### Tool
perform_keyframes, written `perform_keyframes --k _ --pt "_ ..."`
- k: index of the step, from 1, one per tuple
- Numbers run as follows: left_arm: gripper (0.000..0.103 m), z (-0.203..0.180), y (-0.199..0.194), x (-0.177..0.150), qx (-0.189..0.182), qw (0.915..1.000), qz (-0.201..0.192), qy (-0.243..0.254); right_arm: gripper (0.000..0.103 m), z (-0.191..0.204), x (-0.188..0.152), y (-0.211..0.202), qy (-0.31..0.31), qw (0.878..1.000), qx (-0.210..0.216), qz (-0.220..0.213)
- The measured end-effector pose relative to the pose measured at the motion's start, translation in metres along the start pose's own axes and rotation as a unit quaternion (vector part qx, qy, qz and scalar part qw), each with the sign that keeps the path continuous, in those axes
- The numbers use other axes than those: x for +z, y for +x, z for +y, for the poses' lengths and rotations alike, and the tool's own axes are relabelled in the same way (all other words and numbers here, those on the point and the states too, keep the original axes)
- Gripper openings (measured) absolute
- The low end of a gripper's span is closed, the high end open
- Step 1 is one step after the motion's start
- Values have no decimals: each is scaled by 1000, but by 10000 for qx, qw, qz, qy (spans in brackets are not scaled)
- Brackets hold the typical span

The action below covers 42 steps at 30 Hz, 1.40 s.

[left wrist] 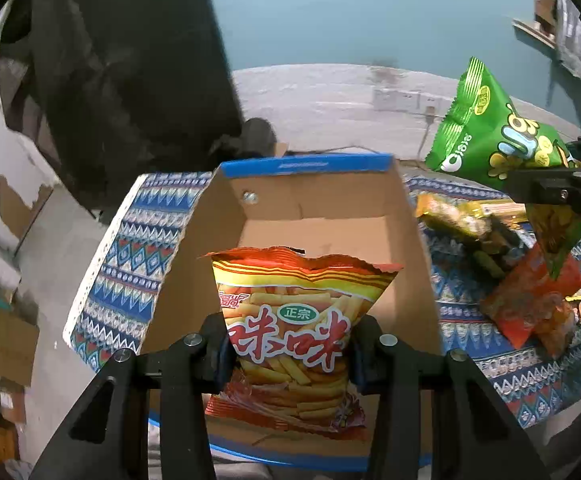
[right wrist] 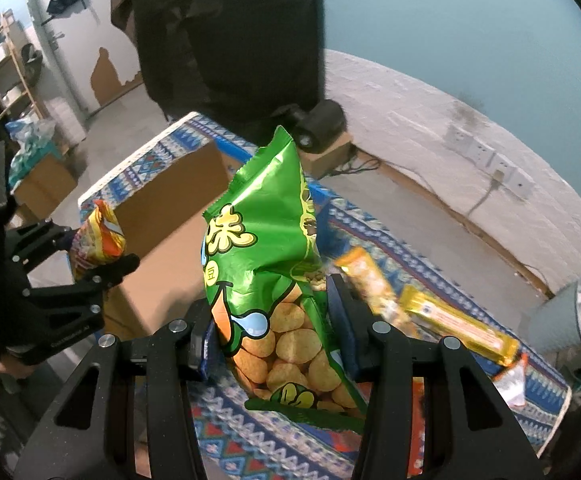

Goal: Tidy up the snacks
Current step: 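Carry both bags over the cardboard box and open both grippers, then withdraw both tools from the box back toward the snack pile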

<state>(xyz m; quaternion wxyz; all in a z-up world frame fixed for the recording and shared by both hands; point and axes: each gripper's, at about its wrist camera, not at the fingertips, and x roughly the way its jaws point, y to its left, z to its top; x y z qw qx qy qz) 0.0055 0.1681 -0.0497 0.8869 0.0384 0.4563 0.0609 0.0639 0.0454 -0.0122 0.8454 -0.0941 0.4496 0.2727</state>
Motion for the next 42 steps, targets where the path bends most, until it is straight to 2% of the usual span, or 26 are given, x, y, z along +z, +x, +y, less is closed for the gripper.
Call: perform_keyframes --k 12,21,23,24,26,27,30,32,42 --pt "45 37 22 -12 141 9990 249 -343 46 40 19 53 -55 9986 358 381" --pt "48 44 31 -17 74 9978 459 -465 48 54 23 81 -4 9962 600 631" --pt "62 43 32 -17 110 9977 500 -455 48 54 24 81 14 9961 626 616" --pt "65 43 31 -17 136 9978 468 -447 50 54 24 80 30 9961 647 597" --pt "74 41 27 -16 191 9983 378 -405 60 54 25 77 42 9962 660 571" --pt "75 40 26 -15 205 9984 347 -394 64 54 26 75 44 9963 660 545" --pt "77 39 23 -14 196 9987 272 -382 66 53 26 70 48 9966 661 490" --pt "78 37 22 -14 159 9988 251 -385 71 51 26 65 93 9967 665 453" --pt "78 12 8 -10 -88 9999 31 -133 76 30 15 26 154 9988 422 206"
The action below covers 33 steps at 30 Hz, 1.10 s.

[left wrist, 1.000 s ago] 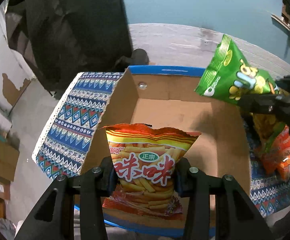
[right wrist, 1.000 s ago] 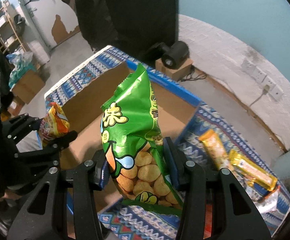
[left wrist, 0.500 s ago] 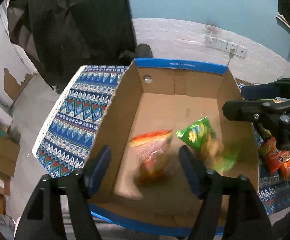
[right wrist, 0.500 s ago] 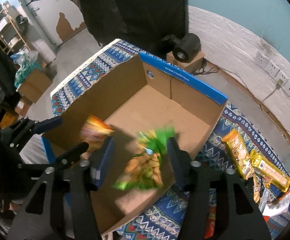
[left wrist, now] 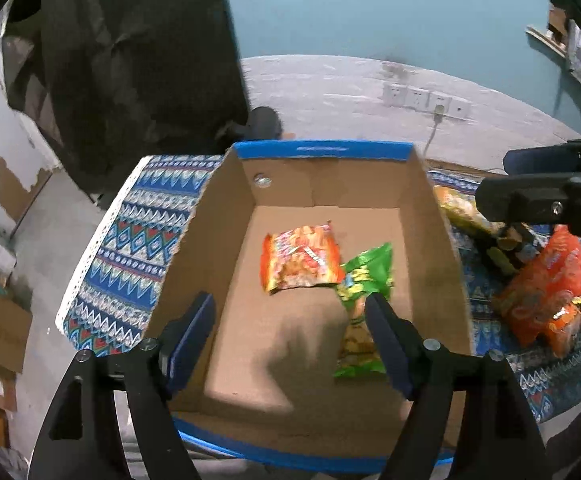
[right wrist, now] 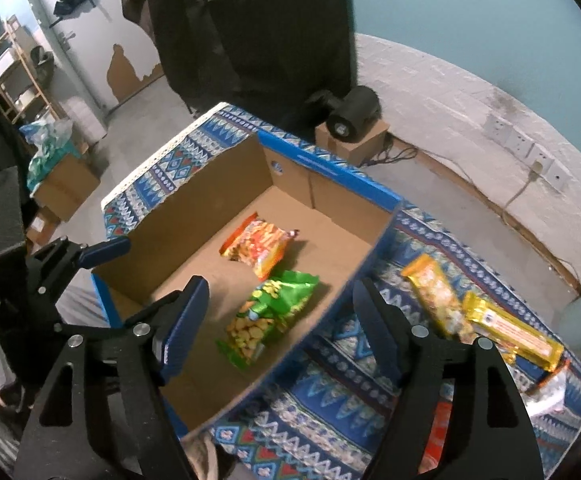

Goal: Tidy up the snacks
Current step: 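Withdraw both tools from the box back toward the snack pile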

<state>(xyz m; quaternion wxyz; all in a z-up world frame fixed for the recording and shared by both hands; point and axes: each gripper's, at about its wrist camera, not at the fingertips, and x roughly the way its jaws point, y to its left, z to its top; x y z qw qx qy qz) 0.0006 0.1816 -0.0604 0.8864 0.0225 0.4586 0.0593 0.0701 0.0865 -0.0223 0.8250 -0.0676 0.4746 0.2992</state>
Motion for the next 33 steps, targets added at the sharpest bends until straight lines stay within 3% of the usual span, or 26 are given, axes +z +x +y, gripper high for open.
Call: perform_keyframes --k 15,26,33 --pt "81 -69 -16 0 -472 9966 -201 651 76 -61 -48 -62 382 9981 -458 -139" --pt "81 -140 -26 -8 -829 9859 -275 1424 76 -116 -97 -95 862 9929 -807 -126" --pt "82 -182 -18 -13 -1134 9778 -98 1757 76 -143 -124 -114 1124 9892 -936 -125"
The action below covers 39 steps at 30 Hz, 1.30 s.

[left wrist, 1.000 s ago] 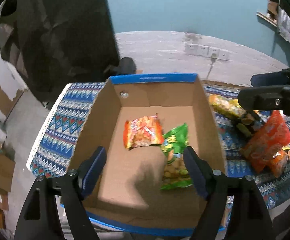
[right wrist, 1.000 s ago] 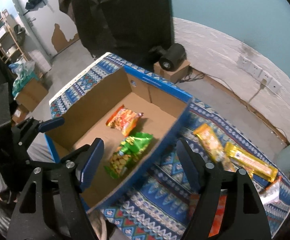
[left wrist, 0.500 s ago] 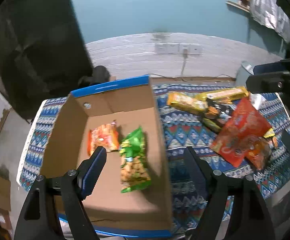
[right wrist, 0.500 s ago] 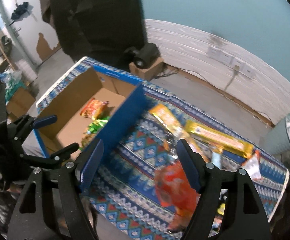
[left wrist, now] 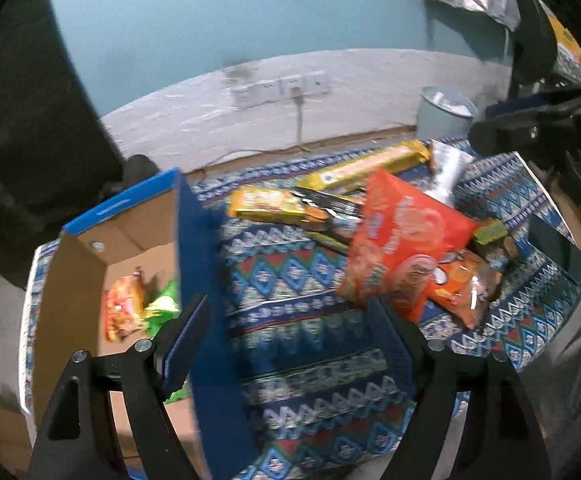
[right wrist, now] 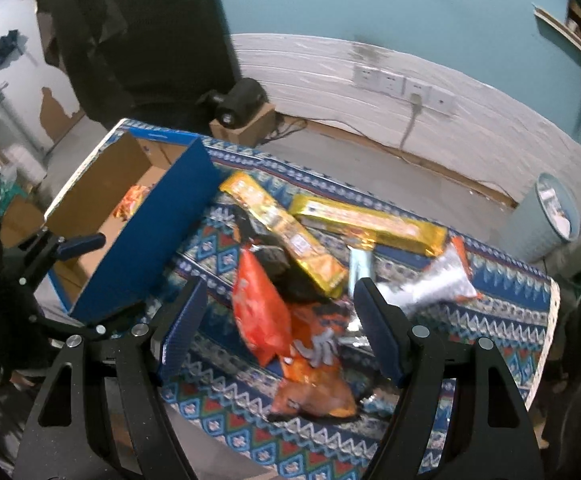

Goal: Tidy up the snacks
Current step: 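Withdraw both tools from the box back toward the snack pile, then grasp the large red chip bag with the left gripper while the right grasps the black biscuit bag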

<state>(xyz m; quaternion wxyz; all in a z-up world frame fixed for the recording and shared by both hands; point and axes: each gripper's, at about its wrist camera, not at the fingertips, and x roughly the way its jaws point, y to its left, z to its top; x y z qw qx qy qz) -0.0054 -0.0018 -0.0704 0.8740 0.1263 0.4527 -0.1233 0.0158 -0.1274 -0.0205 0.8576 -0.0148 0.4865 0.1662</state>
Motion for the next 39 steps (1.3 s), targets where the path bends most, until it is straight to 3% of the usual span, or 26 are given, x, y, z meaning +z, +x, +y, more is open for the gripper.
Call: perform_keyframes --k 8,24,30,32,39 --pt "82 -40 26 2 -196 9988 239 388 76 -36 -25 -3 269 9995 -125 88" --pt "82 -74 73 13 -364 9953 544 714 76 -99 -67 31 798 9940 -373 654" --pt "82 -74 87 22 -642 9950 620 455 76 -110 -76 44 856 9921 -385 835" --pt "86 -74 93 25 -627 9949 661 423 76 -114 -78 45 880 9917 -378 856" --pt "87 -72 114 31 -681 9947 748 180 76 -133 -89 58 1116 9873 -480 1023"
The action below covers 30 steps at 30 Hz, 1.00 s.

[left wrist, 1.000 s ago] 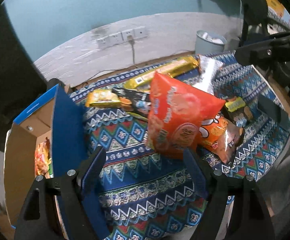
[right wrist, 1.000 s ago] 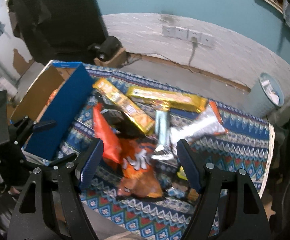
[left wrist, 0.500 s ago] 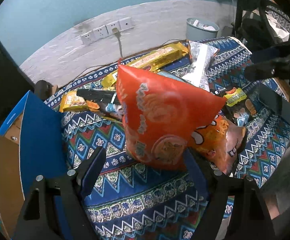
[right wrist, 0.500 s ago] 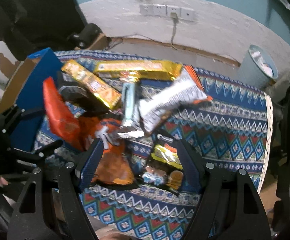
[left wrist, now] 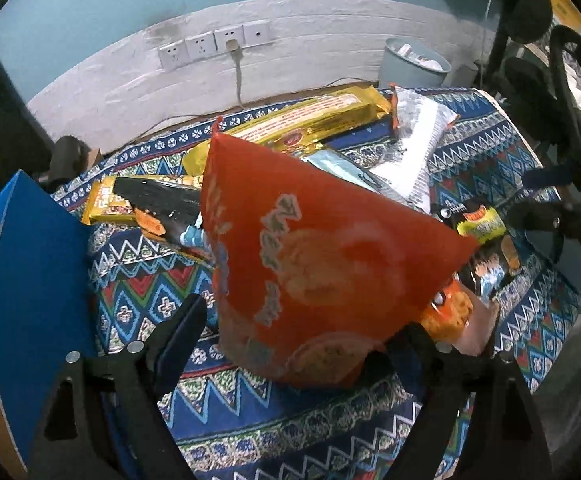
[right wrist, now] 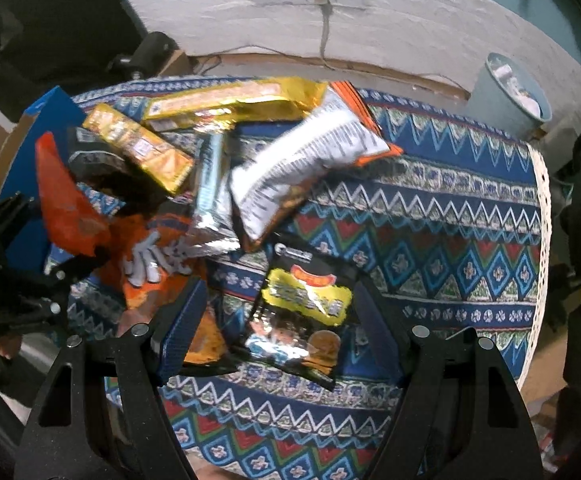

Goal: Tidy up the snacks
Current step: 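Grasp the large red chip bag with the left gripper while the right grasps the black biscuit bag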

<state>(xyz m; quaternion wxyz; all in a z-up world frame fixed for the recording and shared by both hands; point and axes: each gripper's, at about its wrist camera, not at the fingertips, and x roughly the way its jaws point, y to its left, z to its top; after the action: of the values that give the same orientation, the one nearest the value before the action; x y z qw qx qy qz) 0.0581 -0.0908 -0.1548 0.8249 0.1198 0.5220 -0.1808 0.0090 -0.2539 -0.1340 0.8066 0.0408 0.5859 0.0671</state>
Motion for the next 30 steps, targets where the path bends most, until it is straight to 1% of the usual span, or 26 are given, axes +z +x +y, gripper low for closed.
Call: perform_keyframes --k 4,6,8,9,11,14,17,21,24,29,30 --pt "87 -1 11 3 -22 10000 -1 -1 76 -8 -4 19 174 9996 -69 195" --pt "85 1 13 4 -79 10000 -23 -19 76 -10 -6 29 275 9991 -73 306" --pt "75 2 15 5 -174 9998 -29 -57 76 -12 -8 39 358 9984 -101 437" --pt "73 2 15 6 -180 9998 -20 -59 76 -13 -9 43 393 9980 -120 486" --pt "65 2 14 6 -173 9998 -22 -34 77 -18 -9 49 556 9970 -101 534" --pt "58 2 12 5 -159 9999 -50 -4 78 -22 -10 56 776 9953 -84 571" --pt "56 3 9 4 -111 9999 -57 23 78 -23 -10 64 857 9942 -201 611" --pt "55 6 2 1 -80 10000 -35 0 78 -18 -10 77 870 9934 -219 714" --pt "55 9 -6 -3 -46 10000 -38 -36 78 -13 -10 87 724 9935 -398 781" --pt "53 14 -22 -9 18 9999 -90 -79 77 -5 -9 93 511 9937 -676 730" --pt "53 15 -24 -11 24 9999 -106 -84 74 -3 -10 94 386 9936 -749 752"
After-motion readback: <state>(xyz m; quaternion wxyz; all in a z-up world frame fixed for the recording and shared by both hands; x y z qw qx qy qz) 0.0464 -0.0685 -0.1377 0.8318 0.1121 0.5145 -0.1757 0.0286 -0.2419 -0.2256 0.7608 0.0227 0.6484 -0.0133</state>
